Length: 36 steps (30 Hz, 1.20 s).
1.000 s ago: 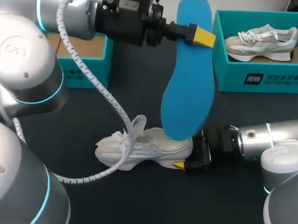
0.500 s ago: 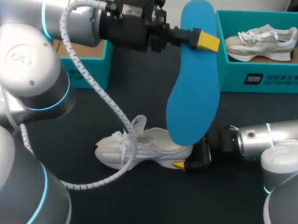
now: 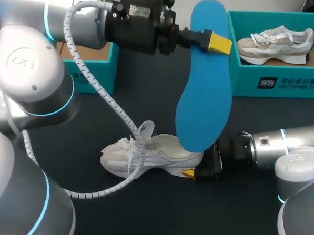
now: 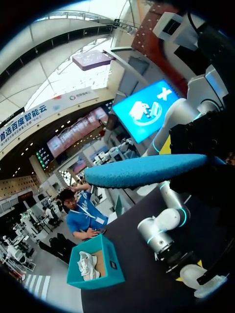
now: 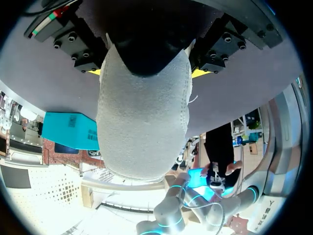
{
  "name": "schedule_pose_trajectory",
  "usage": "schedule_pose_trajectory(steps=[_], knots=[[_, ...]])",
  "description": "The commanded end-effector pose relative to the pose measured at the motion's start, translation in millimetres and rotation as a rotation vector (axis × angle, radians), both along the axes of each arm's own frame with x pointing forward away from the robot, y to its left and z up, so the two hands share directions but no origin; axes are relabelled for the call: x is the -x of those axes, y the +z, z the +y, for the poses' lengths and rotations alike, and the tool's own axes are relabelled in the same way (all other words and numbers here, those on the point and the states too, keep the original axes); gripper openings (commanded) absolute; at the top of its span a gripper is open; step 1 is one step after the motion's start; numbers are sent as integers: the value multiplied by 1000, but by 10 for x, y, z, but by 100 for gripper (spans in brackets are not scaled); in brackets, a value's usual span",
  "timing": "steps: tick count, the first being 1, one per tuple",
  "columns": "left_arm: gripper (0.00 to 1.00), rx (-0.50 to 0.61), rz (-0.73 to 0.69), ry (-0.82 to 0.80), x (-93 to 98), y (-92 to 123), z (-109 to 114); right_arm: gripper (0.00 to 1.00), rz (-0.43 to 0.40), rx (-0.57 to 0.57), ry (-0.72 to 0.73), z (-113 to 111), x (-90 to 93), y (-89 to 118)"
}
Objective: Take the shoe out of the shoebox, open the shoe tongue, remove and reinsert the insole, then place the shoe into the shoebox
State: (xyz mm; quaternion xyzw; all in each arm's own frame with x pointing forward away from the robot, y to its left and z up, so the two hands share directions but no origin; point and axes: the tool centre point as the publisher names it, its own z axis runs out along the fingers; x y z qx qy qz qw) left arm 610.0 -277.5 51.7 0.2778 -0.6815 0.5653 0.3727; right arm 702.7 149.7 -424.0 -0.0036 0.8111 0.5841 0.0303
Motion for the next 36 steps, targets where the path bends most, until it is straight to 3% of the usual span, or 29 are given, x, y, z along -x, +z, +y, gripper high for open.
schedule_pose_trajectory(steps=[1,19,27,36], knots=[[0,0,1,2,5,-13,-10,100,-1,3,-2,40,-17,-45],[0,0,1,2,5,-13,-10,100,17,138,-35,-133,117,272],[0,0,1,2,5,-13,-10,100,29,283,-72,-414,176,509],[0,0,1,2,5,-13,-10,100,34,480,-104,-492,173,761]])
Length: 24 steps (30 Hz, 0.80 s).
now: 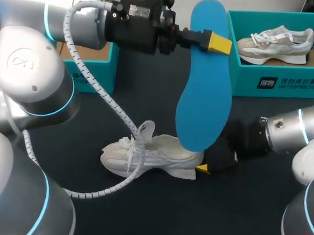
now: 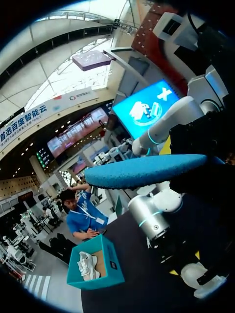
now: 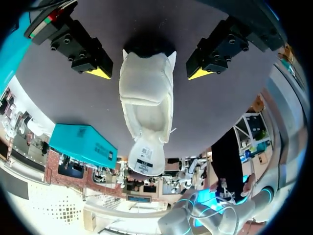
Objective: Take the shoe out of the shoebox, open the shoe tongue, remove and reinsert the insole, then place the shoe into the shoebox
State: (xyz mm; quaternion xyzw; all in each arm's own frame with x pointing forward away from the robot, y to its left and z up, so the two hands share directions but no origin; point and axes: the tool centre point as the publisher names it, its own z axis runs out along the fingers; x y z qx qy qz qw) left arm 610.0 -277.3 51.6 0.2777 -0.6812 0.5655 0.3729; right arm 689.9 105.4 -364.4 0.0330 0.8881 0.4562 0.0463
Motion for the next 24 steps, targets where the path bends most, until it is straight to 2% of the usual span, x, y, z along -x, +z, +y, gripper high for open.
schedule_pose_trajectory(steps=[1,10,14,24], knots=[[0,-1,0,2,5,-12,-11,100,21,202,-24,-52,48,180],[0,-1,0,2,5,-12,-11,100,66,378,-46,-16,44,304],[0,-1,0,2,5,-12,-11,100,135,483,-131,16,18,331],[0,-1,0,2,5,-12,-11,100,135,483,-131,16,18,331]])
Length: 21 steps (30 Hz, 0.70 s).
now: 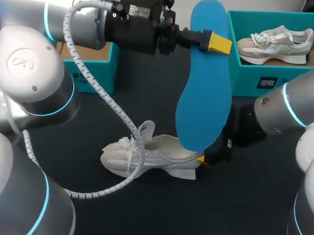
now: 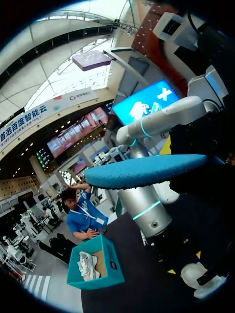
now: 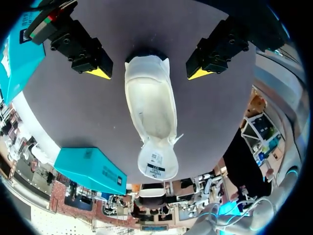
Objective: Take the shoe out of the shoebox, open the shoe tongue, remove and reinsert the insole, then place the shoe into the shoebox
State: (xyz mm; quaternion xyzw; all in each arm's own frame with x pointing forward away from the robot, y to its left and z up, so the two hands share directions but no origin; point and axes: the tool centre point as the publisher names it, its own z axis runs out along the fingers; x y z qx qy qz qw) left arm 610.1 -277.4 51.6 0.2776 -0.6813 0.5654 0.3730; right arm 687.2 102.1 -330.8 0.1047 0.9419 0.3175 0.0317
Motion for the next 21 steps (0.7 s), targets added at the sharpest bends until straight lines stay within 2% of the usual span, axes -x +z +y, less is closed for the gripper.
schedule_pose_trajectory(steps=[1,5,7,8,14,21], knots=[[0,-1,0,2,5,-12,-11,100,40,192,-2,49,-9,-5],[0,-1,0,2,5,-12,-11,100,72,286,-45,104,34,123],[0,-1,0,2,5,-12,-11,100,61,283,-44,113,28,156],[0,-1,0,2,5,-12,-11,100,81,315,-43,125,15,169],[0,-1,0,2,5,-12,-11,100,110,429,-3,235,-53,202],[0,-1,0,2,5,-12,-11,100,106,460,16,347,-62,128]])
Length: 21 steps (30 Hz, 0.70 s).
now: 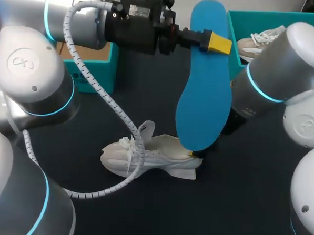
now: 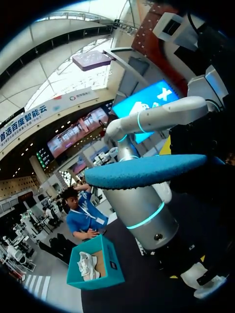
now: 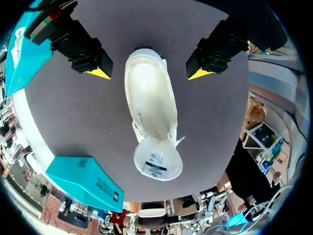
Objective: Take the shoe out of the shoebox, open the shoe tongue, remove and reinsert the insole, then place the shoe into the shoebox
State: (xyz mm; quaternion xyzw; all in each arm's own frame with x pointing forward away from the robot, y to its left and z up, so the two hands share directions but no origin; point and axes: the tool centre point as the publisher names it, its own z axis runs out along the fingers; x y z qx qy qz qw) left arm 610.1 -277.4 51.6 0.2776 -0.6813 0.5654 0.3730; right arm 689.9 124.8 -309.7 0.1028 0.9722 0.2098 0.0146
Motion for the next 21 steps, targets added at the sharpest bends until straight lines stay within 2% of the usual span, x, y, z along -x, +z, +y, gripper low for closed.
schedule_pose_trajectory(steps=[1,21], knots=[[0,-1,0,2,6,-12,-11,100,51,242,4,130,-33,-103],[0,-1,0,2,6,-12,-11,100,57,194,-26,94,-1,-204]])
